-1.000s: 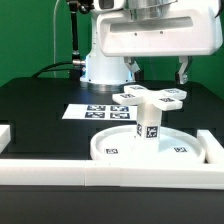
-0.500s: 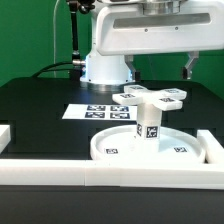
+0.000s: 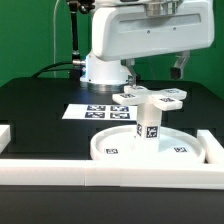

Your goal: Assemble round table

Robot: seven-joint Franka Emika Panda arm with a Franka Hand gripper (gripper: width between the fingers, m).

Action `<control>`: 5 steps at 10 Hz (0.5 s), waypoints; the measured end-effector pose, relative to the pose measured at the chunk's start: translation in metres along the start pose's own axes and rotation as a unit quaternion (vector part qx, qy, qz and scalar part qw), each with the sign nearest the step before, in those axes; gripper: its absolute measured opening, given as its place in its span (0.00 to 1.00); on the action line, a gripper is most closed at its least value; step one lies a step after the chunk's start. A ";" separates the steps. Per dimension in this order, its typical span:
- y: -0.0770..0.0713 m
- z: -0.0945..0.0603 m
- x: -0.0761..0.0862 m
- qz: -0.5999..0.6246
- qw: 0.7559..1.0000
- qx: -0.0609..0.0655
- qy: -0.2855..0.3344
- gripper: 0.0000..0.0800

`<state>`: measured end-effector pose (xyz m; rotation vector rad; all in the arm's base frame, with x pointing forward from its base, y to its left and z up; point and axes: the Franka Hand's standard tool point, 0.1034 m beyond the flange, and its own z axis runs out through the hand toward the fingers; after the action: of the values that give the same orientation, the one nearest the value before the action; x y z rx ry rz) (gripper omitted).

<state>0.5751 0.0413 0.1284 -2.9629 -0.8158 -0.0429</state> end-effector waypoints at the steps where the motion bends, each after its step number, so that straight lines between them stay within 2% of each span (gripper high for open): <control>1: 0.001 0.000 0.000 -0.057 0.998 -0.003 -0.002 0.81; 5: 0.003 0.001 -0.002 -0.202 0.979 -0.013 -0.016 0.81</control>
Offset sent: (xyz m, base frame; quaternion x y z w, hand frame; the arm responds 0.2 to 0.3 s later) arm 0.0013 0.0084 -0.0012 -0.0009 -0.0178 -0.2416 0.9702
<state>0.5746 0.0381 0.1272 -2.7735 -1.4162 -0.0282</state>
